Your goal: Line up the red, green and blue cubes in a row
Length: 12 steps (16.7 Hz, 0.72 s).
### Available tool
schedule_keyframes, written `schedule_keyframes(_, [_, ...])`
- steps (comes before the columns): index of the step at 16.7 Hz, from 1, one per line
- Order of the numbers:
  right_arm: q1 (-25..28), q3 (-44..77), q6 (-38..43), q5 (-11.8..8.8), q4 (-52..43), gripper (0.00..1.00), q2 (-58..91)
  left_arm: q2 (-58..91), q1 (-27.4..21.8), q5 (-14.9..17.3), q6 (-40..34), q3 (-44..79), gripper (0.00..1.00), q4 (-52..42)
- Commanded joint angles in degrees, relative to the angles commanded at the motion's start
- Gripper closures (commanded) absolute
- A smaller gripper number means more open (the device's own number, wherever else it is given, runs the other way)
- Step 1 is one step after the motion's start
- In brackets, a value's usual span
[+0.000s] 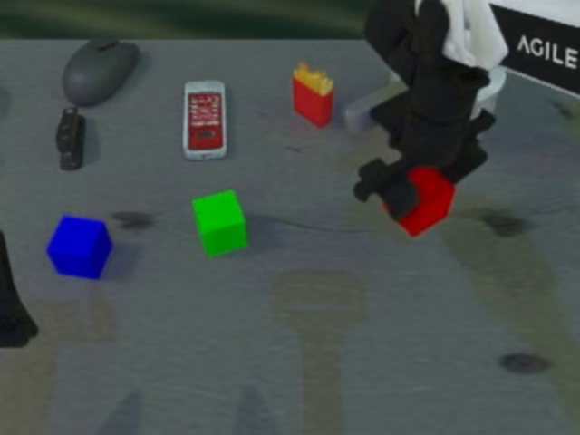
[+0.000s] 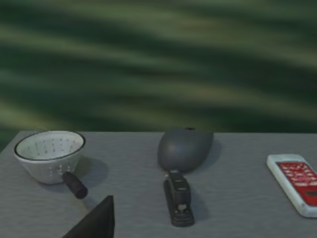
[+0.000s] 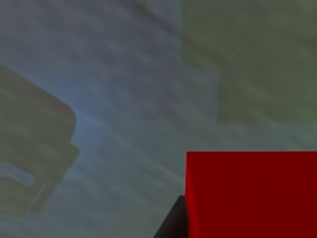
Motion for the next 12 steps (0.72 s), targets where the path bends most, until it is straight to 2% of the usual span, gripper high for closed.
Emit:
schedule_keyframes(5, [5.1,15.0,10.8,0.3,-8.7,1.0,8.9,0.0,0.0,0.0,0.0,0.0,0.0,0.0])
schedule_keyframes(12, [15.5,53.1,34.8,0.8,-27.9,1.0,27.3,0.0,0.0,0.0,0.0,0.0,0.0,0.0])
